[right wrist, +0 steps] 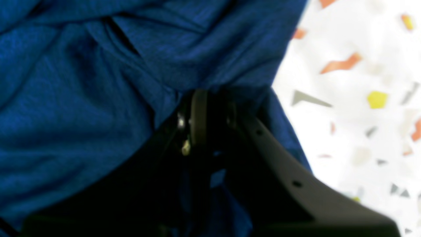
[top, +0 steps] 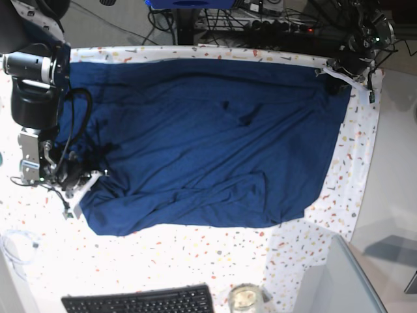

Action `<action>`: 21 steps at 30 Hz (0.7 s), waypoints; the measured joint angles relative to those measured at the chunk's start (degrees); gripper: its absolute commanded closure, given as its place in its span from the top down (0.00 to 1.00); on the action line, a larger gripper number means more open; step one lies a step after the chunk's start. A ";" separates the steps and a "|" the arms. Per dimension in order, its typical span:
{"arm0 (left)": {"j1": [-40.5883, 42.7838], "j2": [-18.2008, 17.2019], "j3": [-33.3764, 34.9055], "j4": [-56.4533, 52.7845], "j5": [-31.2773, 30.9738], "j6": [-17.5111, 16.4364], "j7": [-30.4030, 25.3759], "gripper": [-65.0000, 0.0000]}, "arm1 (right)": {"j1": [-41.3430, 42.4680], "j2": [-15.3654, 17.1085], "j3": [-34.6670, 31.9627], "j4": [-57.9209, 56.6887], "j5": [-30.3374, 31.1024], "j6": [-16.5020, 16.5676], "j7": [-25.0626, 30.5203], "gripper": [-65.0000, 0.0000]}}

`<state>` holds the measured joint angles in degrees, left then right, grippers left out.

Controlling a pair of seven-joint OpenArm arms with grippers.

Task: Layout the t-shirt on the table in an organized manner, then fold the t-shirt properly
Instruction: 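Grasp the shirt edge corners with both grippers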

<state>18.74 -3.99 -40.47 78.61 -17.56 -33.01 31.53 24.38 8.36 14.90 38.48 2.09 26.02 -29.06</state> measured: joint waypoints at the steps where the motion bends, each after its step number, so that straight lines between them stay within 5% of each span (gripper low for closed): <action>1: 0.00 0.00 0.00 0.00 0.00 0.00 0.00 0.00 | 0.04 0.00 0.00 0.02 -0.07 0.00 -0.04 0.09; 4: 0.00 0.00 0.00 0.00 0.00 0.00 0.00 0.00 | 0.20 0.02 0.00 0.09 -0.04 0.02 -0.22 0.00; 21: -0.02 0.00 0.00 -0.02 0.00 0.00 0.00 0.00 | 4.68 2.19 -0.33 6.19 -0.83 -0.07 -0.70 0.00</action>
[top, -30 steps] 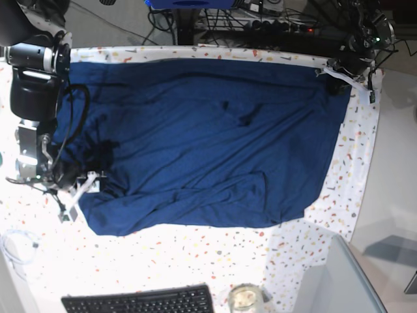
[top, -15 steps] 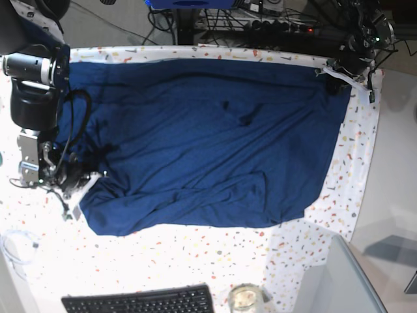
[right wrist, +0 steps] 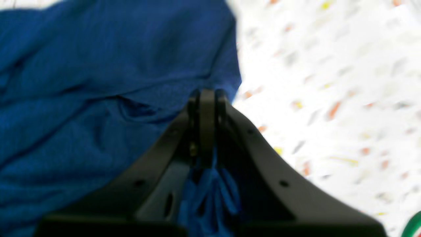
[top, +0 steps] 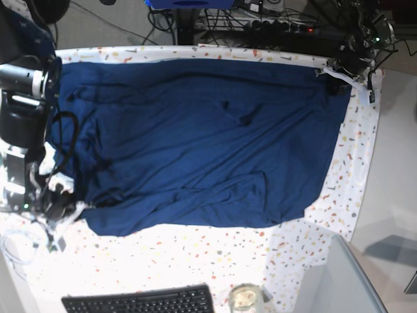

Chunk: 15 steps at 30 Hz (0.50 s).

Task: Layout the t-shirt on the table in an organized manner, then fold the t-shirt properly
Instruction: 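Grasp the shirt edge corners with both grippers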

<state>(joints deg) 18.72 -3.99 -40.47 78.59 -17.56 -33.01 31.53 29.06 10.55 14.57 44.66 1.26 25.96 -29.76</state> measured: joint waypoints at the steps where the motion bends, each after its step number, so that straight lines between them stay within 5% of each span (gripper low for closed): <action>1: 0.02 0.00 0.00 0.00 0.00 -0.02 0.00 0.00 | 0.70 0.35 0.00 0.00 0.17 0.00 0.13 0.00; 10: 0.02 -0.04 0.00 0.11 0.00 0.00 0.00 0.00 | 2.34 1.88 -1.33 0.02 0.13 0.11 0.57 0.01; 15: 0.04 0.00 0.00 0.13 -0.02 0.00 -0.02 0.00 | 1.62 2.01 -7.13 -0.04 0.20 -0.02 7.89 0.09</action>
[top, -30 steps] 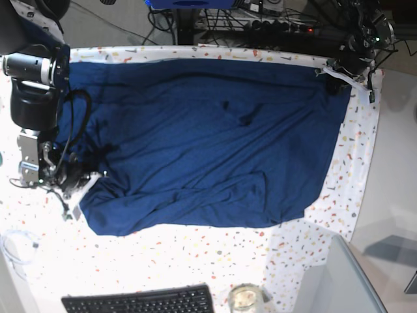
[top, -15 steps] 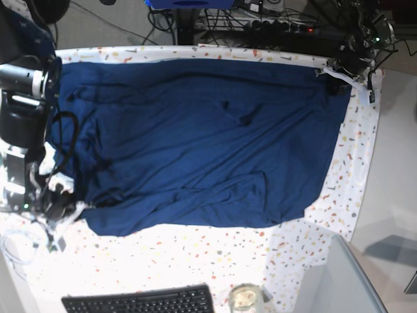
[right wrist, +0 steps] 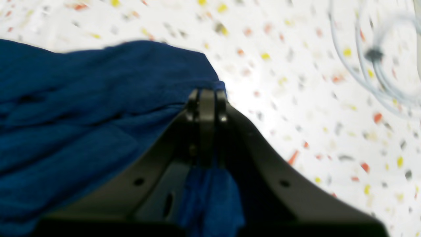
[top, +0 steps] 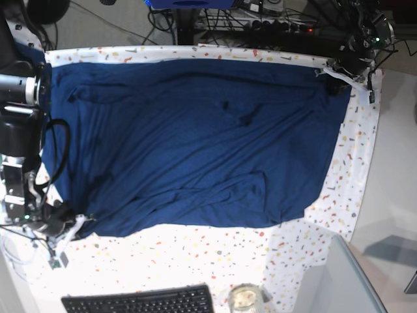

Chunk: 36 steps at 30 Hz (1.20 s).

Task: Layout the t-shirt on the table in an organized manner, then fold the t-shirt properly
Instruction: 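Grasp the shirt edge corners with both grippers, then pull the held corners apart with both grippers to stretch the shirt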

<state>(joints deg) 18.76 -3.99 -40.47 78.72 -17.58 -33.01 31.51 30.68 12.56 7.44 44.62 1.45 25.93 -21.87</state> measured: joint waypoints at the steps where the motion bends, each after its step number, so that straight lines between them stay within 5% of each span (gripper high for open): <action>1: 0.22 -0.04 0.00 0.11 0.02 -0.02 0.02 0.00 | -0.42 -0.24 0.00 0.00 0.20 0.02 0.87 0.17; 6: 2.58 -0.13 -0.07 4.76 -0.11 0.02 0.55 0.00 | -1.46 0.68 0.07 0.00 0.07 0.02 0.24 0.74; 8: 3.17 -0.02 -0.04 7.17 -0.13 0.02 0.52 0.00 | -2.21 1.57 0.09 0.79 -0.11 0.00 0.44 0.80; 13: 5.03 -0.17 0.00 12.02 -7.69 -0.04 2.69 0.00 | -10.45 2.03 0.87 11.82 0.44 0.02 -0.31 0.64; 15: 5.77 -1.38 -0.39 13.05 -12.92 -0.04 6.49 0.00 | -14.62 1.20 5.44 17.57 0.57 0.37 -3.63 0.47; 18: 4.11 -4.07 -1.95 12.61 -16.85 0.02 8.09 0.00 | -18.27 0.31 13.44 21.81 0.17 -0.04 -7.85 0.05; 19: 2.27 -4.81 -1.88 11.91 -16.63 0.17 8.26 0.00 | -18.88 0.04 15.08 22.08 -0.07 -0.11 -8.44 0.00; 33: -20.72 -4.61 8.41 -8.98 5.97 -0.02 6.91 0.00 | -23.71 -0.83 12.35 15.37 0.57 0.26 -9.40 0.00; 36: -20.96 -4.79 8.26 -13.92 11.74 0.00 1.25 0.00 | -24.04 -0.20 12.50 12.63 1.75 0.50 -7.69 0.00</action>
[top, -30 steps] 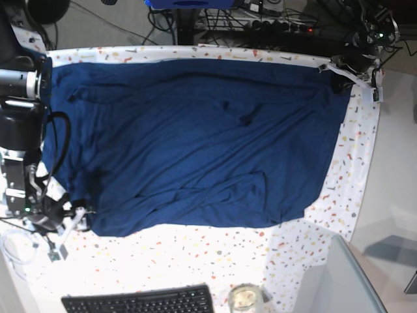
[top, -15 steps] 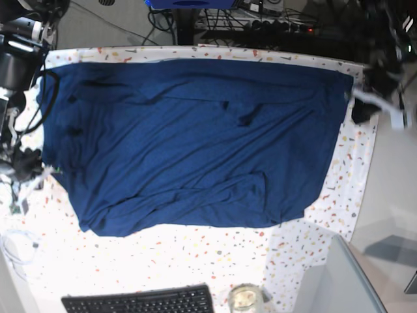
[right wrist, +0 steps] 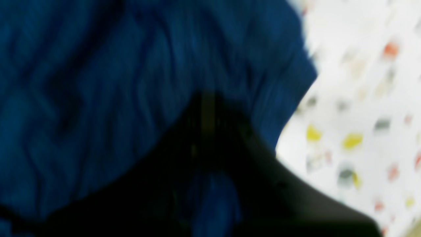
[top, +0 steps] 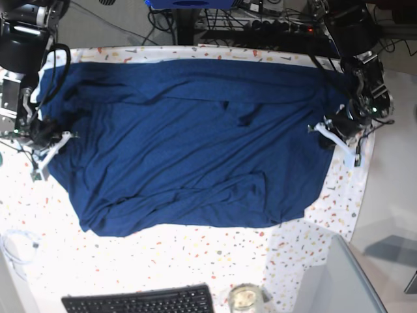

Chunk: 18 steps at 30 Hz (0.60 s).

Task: Layout the t-shirt on the table in an organized manner, then fold the t-shirt properly
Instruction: 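Pull the held corners apart with both grippers to stretch the shirt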

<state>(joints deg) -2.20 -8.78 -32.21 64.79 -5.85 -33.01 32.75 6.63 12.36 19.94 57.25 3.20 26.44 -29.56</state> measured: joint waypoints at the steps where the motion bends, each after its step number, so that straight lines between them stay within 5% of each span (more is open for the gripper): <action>1: 0.15 0.00 0.00 -1.60 1.79 0.02 -2.14 0.00 | 0.24 0.44 0.02 -0.46 0.02 0.02 -0.35 0.00; 8: 3.85 -0.74 -0.24 -3.80 1.09 -0.35 -9.20 0.00 | -1.16 1.25 3.34 -1.16 0.87 0.13 0.92 0.00; 18: 8.79 -0.76 -6.86 -0.39 1.05 -1.51 -8.13 0.00 | -7.41 1.73 4.85 4.96 0.09 -0.04 0.57 0.00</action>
<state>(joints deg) 6.59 -9.54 -39.07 64.40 -4.80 -34.52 24.62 -0.78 14.09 24.80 62.22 3.29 26.39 -28.99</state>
